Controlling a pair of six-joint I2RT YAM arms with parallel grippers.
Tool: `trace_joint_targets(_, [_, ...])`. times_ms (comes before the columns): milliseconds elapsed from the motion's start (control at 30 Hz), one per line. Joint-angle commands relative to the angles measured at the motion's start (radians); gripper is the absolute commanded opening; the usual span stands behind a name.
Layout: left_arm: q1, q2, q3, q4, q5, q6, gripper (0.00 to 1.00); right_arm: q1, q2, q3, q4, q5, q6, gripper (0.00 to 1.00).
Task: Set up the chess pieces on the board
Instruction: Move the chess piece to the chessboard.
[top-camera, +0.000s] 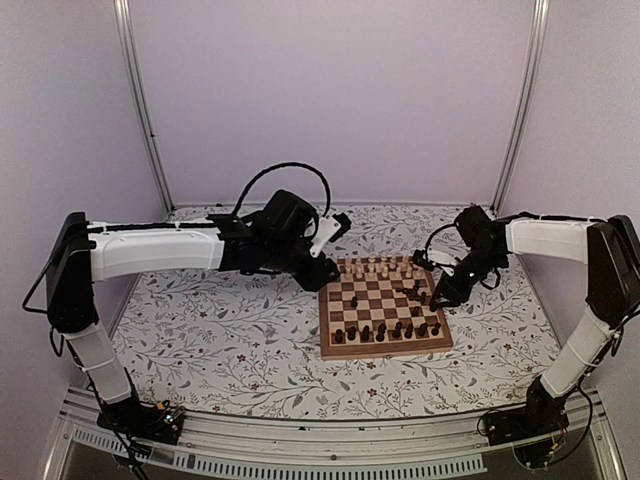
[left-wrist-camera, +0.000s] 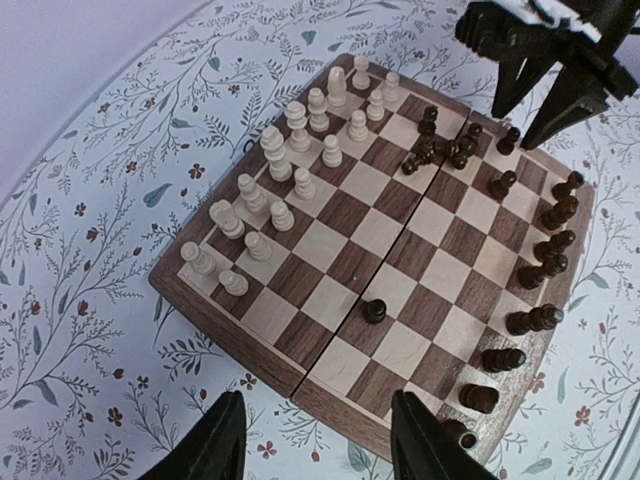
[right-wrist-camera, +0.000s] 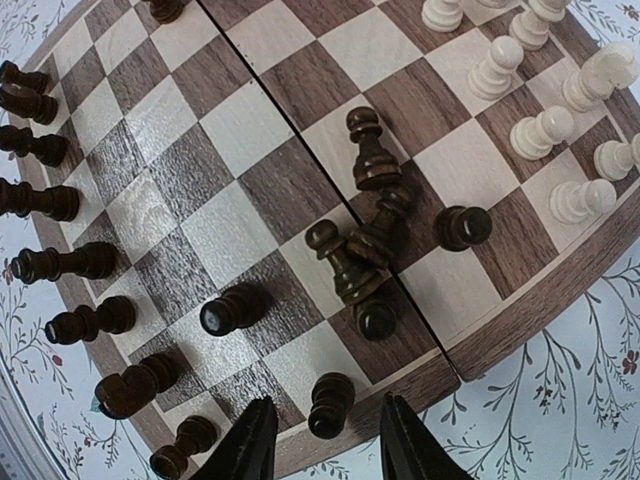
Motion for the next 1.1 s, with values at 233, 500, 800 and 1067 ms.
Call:
trace_joint_targets(233, [-0.013, -0.031, 0.010, 0.017, 0.001, -0.001, 0.51, 0.012, 0.049, 0.028, -0.015, 0.072, 0.015, 0.22])
trace_joint_targets(500, [-0.013, -0.017, 0.014, 0.009, 0.000, -0.001, 0.51, 0.024, -0.002, 0.013, -0.040, 0.043, 0.007, 0.08])
trace_joint_targets(800, [-0.013, -0.004, 0.022, 0.000, 0.010, 0.021, 0.51, 0.042, -0.037, -0.009, -0.101, 0.015, -0.021, 0.08])
trace_joint_targets(1067, [-0.015, 0.002, 0.028, -0.009, 0.014, 0.021, 0.51, 0.057, -0.016, -0.018, -0.117, 0.007, -0.024, 0.08])
